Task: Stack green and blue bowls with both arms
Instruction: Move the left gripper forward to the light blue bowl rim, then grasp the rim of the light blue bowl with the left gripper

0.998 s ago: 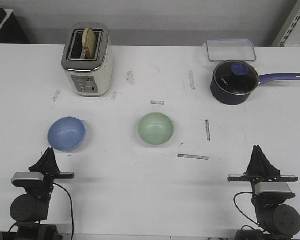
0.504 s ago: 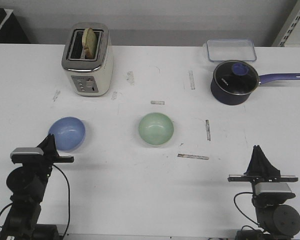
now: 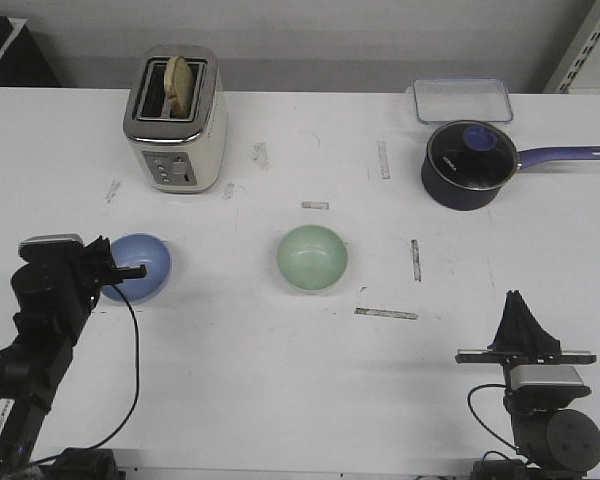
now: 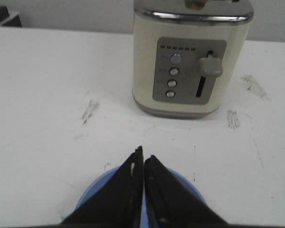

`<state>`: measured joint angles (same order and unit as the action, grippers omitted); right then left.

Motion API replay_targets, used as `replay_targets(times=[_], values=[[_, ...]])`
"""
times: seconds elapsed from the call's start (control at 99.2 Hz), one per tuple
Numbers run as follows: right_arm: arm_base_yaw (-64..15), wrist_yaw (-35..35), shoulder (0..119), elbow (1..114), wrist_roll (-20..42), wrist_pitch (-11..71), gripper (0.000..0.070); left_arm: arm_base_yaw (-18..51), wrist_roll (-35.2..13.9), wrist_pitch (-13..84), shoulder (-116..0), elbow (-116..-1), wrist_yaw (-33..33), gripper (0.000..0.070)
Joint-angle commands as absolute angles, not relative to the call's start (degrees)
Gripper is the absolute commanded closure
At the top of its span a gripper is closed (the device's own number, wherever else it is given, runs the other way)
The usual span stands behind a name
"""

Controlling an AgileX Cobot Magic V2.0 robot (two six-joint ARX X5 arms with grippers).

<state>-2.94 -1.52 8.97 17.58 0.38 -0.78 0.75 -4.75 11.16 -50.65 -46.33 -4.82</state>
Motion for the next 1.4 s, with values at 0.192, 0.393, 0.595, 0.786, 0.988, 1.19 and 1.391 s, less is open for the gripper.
replay_targets(times=[0.192,0.393,0.595,0.786,0.988,1.19,1.391], values=[[-3.0,-1.5,9.0,18.0,0.2,-1.5,0.0691,-3.4,-8.0,26.6,-61.7,-57.5,-0.4,0.068],[-3.0,-1.5,9.0,18.0,0.2,-1.5,0.0691,-8.6,-12.6,35.7,-68.9,-63.5,5.3,0.0262],[-3.0,-1.5,9.0,18.0,0.2,-1.5,0.0691,-13.5,-12.6,40.9,-72.6,-64.9,6.9,0.0131],[-3.0,-1.5,9.0,18.0,0.2,-1.5,0.0691,-16.7,-12.6,41.5,-76.1,-64.9,6.9,0.0133],[-3.0,-1.5,9.0,18.0,0.2,-1.5,0.0691,-16.7,-12.7,40.6,-82.6,-64.9,7.8,0.0149],[-3.0,-1.5,9.0,18.0,0.2,-1.5,0.0691,-16.1,-12.7,40.4,-86.5,-64.9,7.7,0.0311],[-3.0,-1.5,9.0,18.0,0.2,-1.5,0.0691,-16.1,-12.7,38.8,-87.9,-64.9,7.7,0.0565]])
